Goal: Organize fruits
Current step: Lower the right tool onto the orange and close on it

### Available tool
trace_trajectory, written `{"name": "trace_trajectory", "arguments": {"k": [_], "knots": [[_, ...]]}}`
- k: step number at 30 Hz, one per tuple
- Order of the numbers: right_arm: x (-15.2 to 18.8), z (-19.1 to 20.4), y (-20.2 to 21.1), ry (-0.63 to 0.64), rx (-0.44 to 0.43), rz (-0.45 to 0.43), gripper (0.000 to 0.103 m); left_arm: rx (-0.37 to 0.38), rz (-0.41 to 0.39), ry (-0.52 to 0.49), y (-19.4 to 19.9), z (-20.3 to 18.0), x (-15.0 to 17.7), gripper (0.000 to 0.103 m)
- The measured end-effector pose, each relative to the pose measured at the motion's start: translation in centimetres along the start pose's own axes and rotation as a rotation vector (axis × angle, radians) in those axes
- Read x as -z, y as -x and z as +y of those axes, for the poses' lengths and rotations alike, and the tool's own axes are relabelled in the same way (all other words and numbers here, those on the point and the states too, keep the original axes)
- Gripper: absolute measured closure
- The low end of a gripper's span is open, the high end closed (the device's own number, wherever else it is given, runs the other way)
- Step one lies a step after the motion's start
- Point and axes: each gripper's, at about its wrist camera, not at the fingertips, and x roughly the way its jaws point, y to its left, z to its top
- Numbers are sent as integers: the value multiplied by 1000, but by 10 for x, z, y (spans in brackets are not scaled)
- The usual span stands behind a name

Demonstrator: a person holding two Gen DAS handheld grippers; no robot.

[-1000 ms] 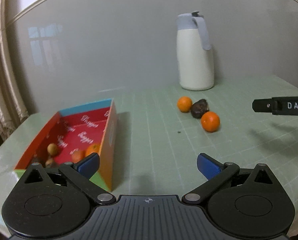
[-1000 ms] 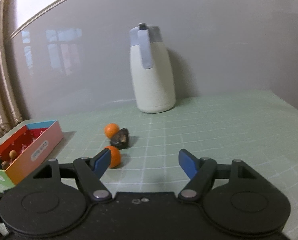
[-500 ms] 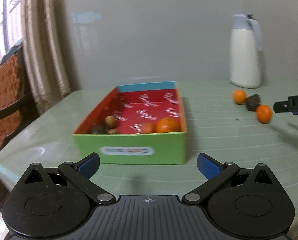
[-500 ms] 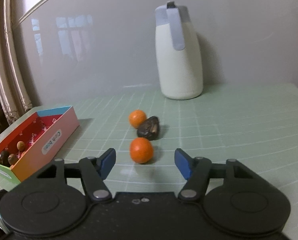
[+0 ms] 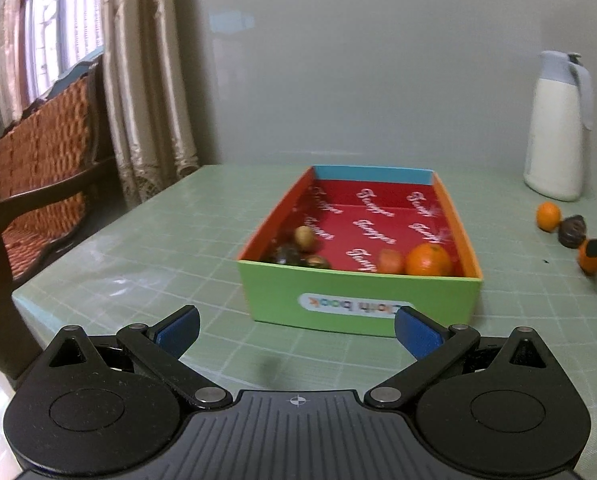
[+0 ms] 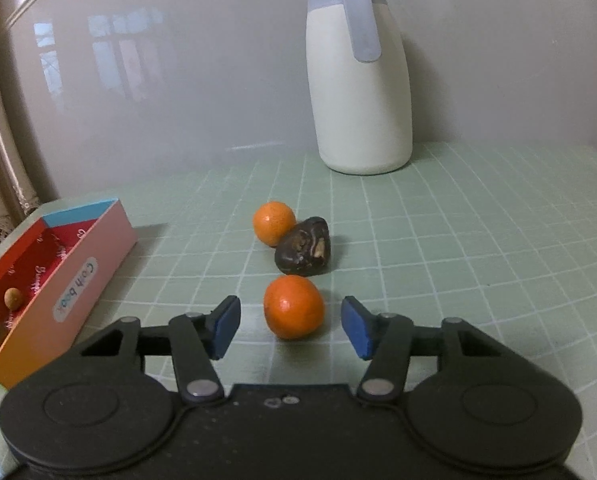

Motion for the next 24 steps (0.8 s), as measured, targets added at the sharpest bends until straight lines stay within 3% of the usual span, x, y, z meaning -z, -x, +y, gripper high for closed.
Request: {"name": "trace_trajectory", "arguments": {"k": [15,21,24], "knots": [[-1,11,-17,36,37,12,52,-63,20,66,-11,24,4,0],[0,5,-27,-5,24,39,65,-60,30,79,-14,27,4,0],[1,8,-28,9,25,36,65,-62,30,79,-15,27,4,0]]}}
